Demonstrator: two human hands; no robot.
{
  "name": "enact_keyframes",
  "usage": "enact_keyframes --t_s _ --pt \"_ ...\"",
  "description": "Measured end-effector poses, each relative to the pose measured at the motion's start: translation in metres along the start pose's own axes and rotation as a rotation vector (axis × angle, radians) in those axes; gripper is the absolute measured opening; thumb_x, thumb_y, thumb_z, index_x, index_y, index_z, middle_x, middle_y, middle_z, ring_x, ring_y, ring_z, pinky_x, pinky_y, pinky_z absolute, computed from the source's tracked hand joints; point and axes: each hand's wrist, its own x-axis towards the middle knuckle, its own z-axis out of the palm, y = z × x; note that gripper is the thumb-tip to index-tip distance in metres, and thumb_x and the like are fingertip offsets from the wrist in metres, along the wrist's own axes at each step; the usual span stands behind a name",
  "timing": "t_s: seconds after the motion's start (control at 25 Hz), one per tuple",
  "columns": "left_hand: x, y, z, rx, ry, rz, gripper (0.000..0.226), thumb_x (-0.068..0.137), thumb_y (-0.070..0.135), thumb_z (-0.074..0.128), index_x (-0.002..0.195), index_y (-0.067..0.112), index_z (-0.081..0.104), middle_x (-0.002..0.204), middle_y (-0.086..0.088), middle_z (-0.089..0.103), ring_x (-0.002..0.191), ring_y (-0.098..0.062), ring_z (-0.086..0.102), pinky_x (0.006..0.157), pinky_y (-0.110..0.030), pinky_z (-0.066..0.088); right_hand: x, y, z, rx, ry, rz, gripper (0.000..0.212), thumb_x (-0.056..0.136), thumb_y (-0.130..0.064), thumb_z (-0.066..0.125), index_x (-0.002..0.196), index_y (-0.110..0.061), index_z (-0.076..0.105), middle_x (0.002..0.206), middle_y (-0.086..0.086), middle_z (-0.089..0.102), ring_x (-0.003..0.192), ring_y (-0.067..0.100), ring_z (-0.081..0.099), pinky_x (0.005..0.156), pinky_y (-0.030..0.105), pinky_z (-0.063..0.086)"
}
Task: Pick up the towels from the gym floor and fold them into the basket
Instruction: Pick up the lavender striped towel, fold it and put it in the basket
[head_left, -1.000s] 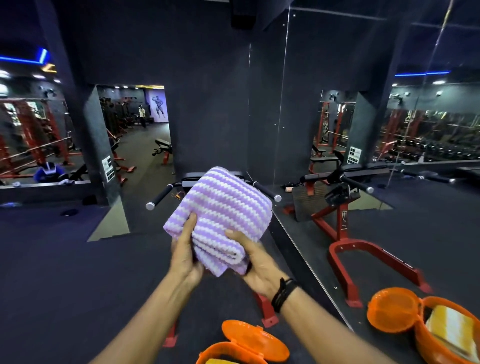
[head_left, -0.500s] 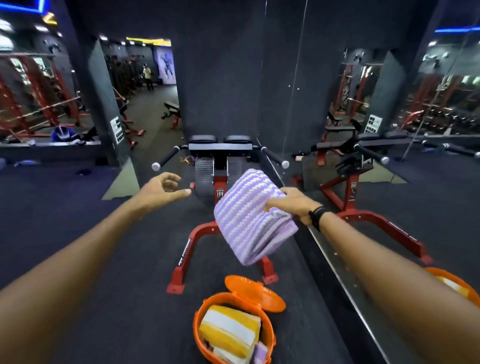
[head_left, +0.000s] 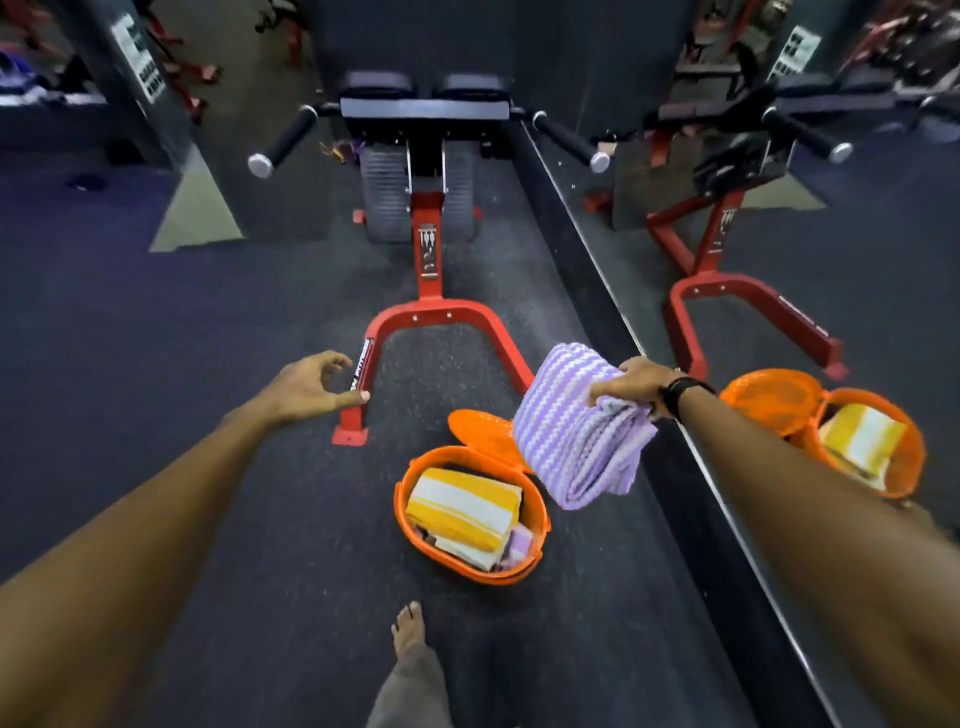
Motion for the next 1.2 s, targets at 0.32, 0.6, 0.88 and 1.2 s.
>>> enact_keyframes --t_s 0.32,0.6,0.88,1.2 --pt "0.124 -0.077 0.052 0.122 -0.278 -0.013 0.061 0.077 0.034 0.078 0.128 0.010 0.055 0.131 -0.006 0.058 0.120 -0.022 0.054 0.102 -0.029 0.037 0.083 0.013 0.073 -0.172 -0.060 0.213 0.057 0.063 -0.048 0.079 0.103 -0.011 0.061 0.112 0.008 0.062 0.100 0.027 0.061 0.068 0.028 0.048" --pt "0.209 -0.149 0.170 0.269 -0.570 0.068 0.062 0.081 0.045 0.069 0.132 0.016 0.050 0.139 -0.006 0.050 0.126 -0.022 0.049 0.107 -0.033 0.037 0.188 0.082 0.201 -0.124 -0.236 0.370 0.081 0.076 -0.046 0.073 0.140 -0.008 0.042 0.145 0.013 0.044 0.129 0.027 0.045 0.095 0.026 0.038" --pt "0.283 -0.190 0.373 0.432 -0.538 0.196 0.071 0.085 0.052 0.061 0.143 0.019 0.037 0.147 -0.005 0.039 0.136 -0.025 0.034 0.110 -0.033 0.030 0.315 0.197 0.364 -0.253 -0.270 0.274 0.114 0.075 -0.037 0.075 0.152 -0.021 -0.007 0.159 0.018 0.002 0.145 0.042 0.010 0.113 0.047 0.027" --pt "0.269 -0.218 0.596 0.466 -0.663 0.394 0.126 0.053 0.088 0.041 0.149 0.010 0.016 0.153 -0.025 0.025 0.138 -0.046 0.028 0.104 -0.060 0.036 0.378 0.285 0.467 -0.458 -0.234 -0.085 0.136 0.045 -0.086 0.057 0.150 -0.013 0.009 0.146 0.035 0.030 0.129 0.057 0.035 0.099 0.062 0.038"
